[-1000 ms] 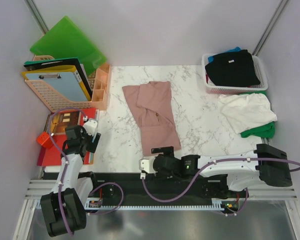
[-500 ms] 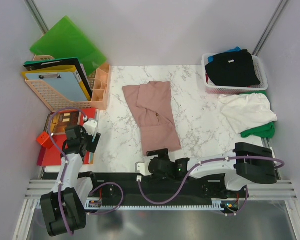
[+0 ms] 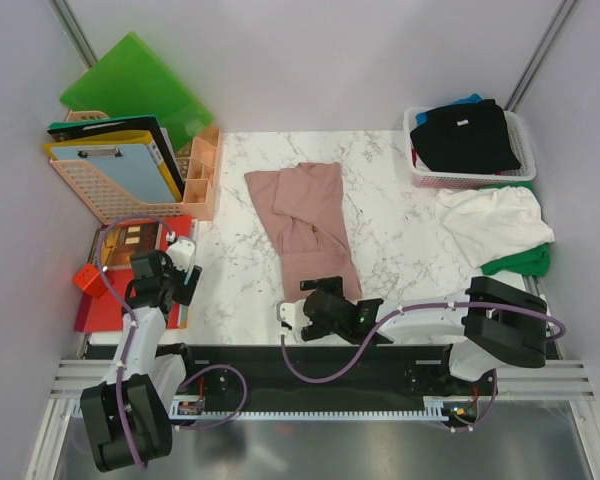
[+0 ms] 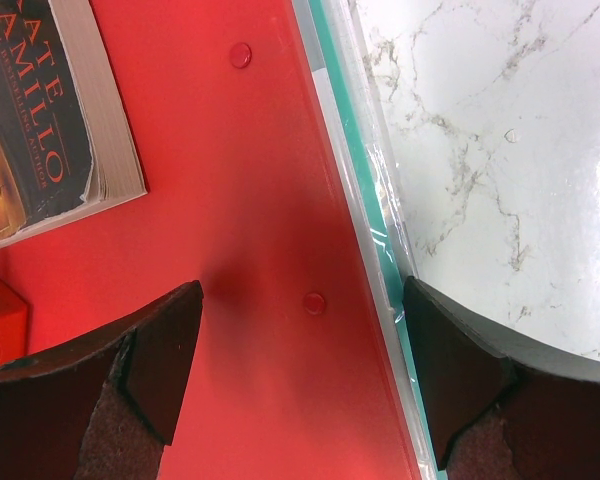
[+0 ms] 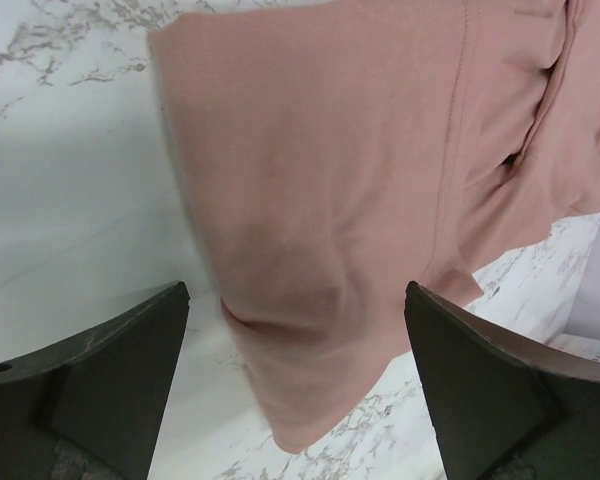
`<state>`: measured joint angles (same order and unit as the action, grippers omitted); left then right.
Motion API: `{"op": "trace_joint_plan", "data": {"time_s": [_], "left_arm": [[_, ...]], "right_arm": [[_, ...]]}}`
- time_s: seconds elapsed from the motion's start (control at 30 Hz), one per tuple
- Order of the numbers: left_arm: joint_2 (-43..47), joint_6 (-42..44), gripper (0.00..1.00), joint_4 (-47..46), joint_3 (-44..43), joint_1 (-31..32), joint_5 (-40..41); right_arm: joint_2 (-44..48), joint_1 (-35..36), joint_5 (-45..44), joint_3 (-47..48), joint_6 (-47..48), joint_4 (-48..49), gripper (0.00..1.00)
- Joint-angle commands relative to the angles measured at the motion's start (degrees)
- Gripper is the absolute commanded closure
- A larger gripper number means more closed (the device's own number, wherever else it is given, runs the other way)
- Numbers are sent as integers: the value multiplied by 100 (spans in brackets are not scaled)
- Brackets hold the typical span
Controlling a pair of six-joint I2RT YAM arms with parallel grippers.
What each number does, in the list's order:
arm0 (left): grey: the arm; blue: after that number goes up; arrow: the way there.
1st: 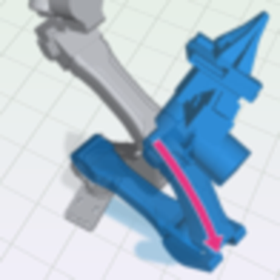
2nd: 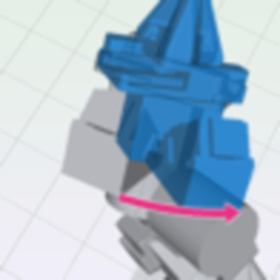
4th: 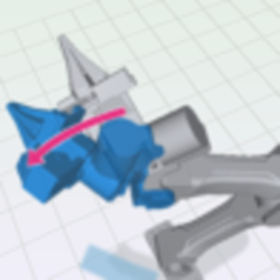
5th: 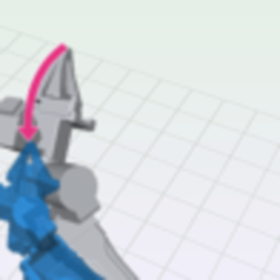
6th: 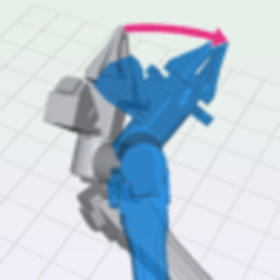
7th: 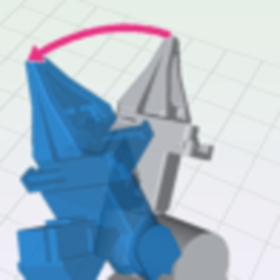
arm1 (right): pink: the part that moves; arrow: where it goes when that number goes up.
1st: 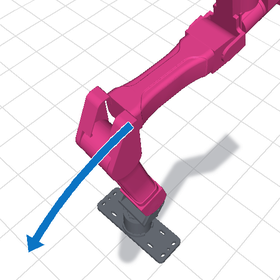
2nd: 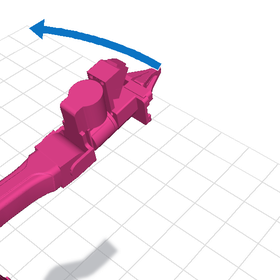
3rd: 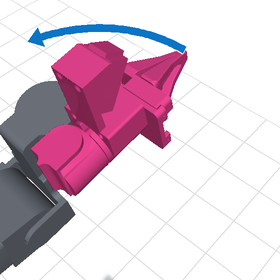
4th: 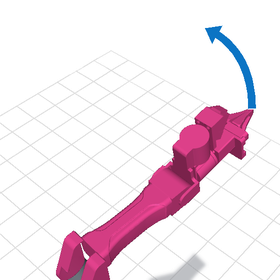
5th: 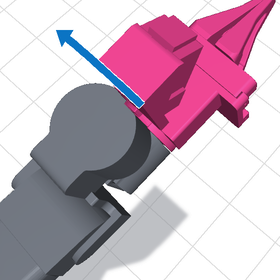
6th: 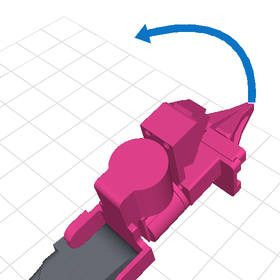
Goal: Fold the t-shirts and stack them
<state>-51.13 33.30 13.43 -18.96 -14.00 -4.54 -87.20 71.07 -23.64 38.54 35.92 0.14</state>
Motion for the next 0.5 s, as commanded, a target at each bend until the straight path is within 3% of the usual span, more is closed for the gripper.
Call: {"op": "trace_joint_plan", "data": {"time_s": [0.0,0.2,0.23,0.3,0.33,0.4,0.43,0.47], "left_arm": [[-142,-69,12,169,103,-6,339],[-178,-60,12,177,103,-6,357],[-169,-52,12,177,103,-6,366],[-160,-52,12,177,103,-6,357],[-177,-52,12,177,103,-6,357],[-186,-52,12,169,103,-6,357],[-186,-52,12,177,103,-6,357],[-178,-52,12,177,103,-6,357]], "right_arm": [[-315,-93,166,-269,319,-173,2],[-895,-102,483,-119,170,-330,3],[-982,-102,509,-110,161,-348,10],[-1053,-102,684,-49,178,-471,33],[-1123,-102,694,3,135,-541,64],[-1194,-111,746,83,117,-707,78],[-1246,-102,747,118,82,-743,96],[-1247,-102,721,118,82,-761,100]]}}
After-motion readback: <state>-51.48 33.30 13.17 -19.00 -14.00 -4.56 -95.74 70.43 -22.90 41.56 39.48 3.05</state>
